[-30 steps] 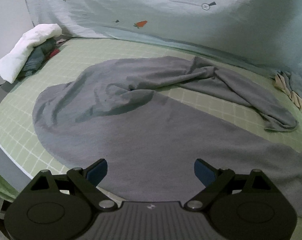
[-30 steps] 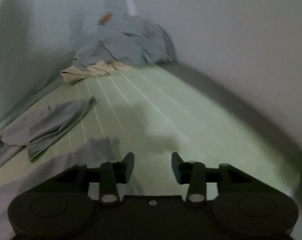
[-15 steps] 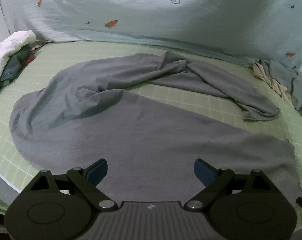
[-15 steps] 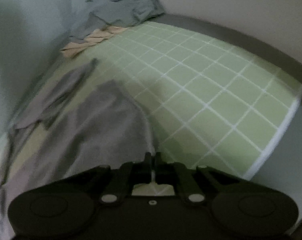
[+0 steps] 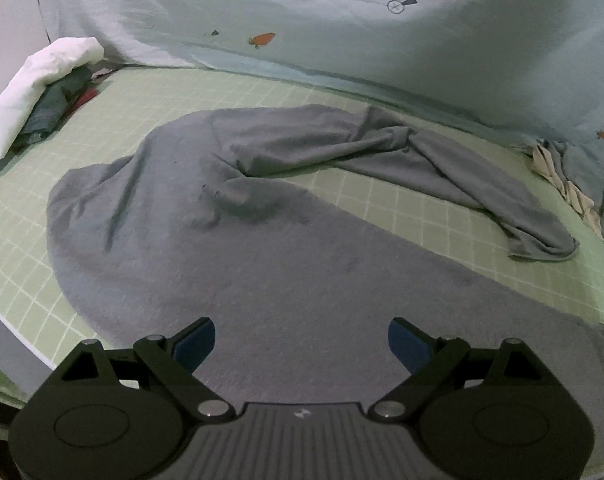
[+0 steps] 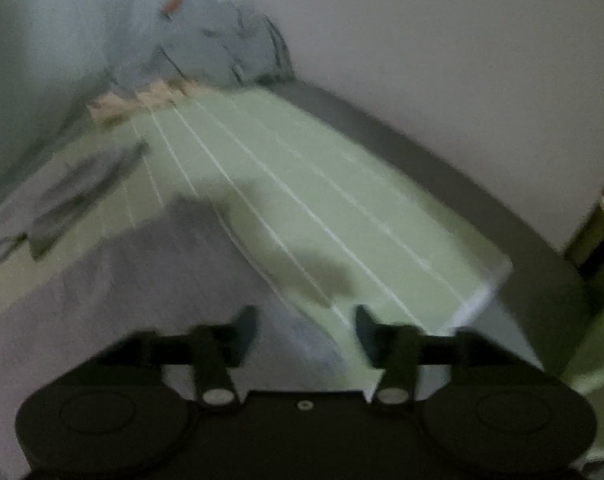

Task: Fold clothes
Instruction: 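Open the right gripper and withdraw it from the spread shirt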

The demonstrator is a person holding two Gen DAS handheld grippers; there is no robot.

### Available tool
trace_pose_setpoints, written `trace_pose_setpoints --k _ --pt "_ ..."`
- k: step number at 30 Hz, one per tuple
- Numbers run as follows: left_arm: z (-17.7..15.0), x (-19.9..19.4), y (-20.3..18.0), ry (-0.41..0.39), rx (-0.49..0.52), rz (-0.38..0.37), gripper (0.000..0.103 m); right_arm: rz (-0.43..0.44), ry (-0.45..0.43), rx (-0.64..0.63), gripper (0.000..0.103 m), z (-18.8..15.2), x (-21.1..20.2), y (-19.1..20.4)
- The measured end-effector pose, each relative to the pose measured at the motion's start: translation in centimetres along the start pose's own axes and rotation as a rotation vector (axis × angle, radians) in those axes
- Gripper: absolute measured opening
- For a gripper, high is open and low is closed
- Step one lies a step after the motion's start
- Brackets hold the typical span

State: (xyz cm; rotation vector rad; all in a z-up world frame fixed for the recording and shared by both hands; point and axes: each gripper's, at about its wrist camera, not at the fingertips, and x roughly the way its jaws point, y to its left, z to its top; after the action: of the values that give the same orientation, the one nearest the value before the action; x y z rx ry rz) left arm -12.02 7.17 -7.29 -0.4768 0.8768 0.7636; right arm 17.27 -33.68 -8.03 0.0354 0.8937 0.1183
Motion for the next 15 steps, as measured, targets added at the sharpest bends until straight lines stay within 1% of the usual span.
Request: trace_pose_setpoints --k 4,8,12,13,15 --pt "0.1 -0.1 0.3 0.001 0.004 0.012 0.094 0.073 -0.011 -0.066 0.061 1.9 2.2 2.5" --pt "0.1 -0.4 1.0 0.000 -0.007 0.037 0.094 0.136 0.029 -0.101 0.065 3.6 6.1 5.1" --pt "0.0 -0.9 3.1 0.001 -0.055 0.083 0.094 0.135 0.080 -0.171 0.065 4.3 9.5 7.2" --pt "0.0 -1.0 3.6 0.002 -0.067 0.094 0.094 0.134 0.080 -0.188 0.070 4.1 9.5 7.4" --pt "0.0 -1.2 4.7 0.002 -0.090 0.116 0.094 0.100 0.068 -0.228 0.072 4.0 10.1 7.9"
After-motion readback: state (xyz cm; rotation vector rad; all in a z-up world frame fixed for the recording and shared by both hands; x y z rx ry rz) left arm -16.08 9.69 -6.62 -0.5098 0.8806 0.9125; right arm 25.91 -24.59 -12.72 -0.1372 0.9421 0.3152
